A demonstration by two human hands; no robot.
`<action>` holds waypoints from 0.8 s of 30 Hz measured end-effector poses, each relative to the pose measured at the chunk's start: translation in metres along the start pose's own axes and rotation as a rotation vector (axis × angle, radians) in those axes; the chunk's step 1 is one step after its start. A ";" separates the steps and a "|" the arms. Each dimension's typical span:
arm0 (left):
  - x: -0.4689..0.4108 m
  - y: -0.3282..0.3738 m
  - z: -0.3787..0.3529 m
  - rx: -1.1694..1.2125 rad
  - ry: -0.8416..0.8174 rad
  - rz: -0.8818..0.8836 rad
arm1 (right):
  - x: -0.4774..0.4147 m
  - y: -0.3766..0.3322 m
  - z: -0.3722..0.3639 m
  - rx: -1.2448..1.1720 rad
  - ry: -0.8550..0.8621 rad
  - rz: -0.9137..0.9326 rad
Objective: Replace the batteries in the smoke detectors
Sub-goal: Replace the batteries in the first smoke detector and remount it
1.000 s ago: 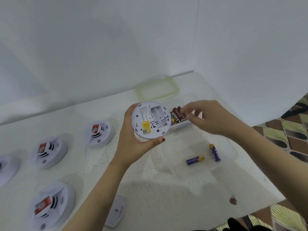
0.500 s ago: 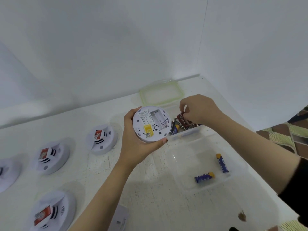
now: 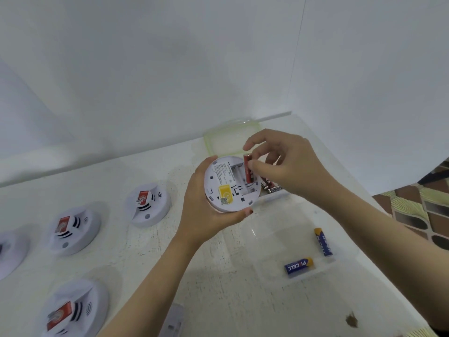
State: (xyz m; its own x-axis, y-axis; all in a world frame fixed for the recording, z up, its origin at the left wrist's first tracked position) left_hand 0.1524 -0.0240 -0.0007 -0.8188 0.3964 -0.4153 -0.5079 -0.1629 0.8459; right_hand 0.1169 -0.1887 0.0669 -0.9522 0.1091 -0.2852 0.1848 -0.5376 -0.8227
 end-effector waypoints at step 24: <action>0.024 0.008 0.004 0.065 0.038 -0.101 | 0.045 0.010 -0.032 -0.301 -0.069 -0.092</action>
State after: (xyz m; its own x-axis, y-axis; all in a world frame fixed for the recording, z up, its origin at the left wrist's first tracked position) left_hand 0.1296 -0.0121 -0.0023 -0.7744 0.3730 -0.5110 -0.5712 -0.0649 0.8182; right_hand 0.0834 -0.1621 0.0301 -0.9805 0.0832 -0.1778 0.1515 -0.2552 -0.9549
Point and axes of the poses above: each hand's wrist, its own x-axis away from the middle knuckle, its own z-axis out of the back of the hand, y = z × x, the point moved 6 cm from there along -x, towards the middle knuckle, and after that the axes turned 2 degrees about x, right-handed, at the moved point
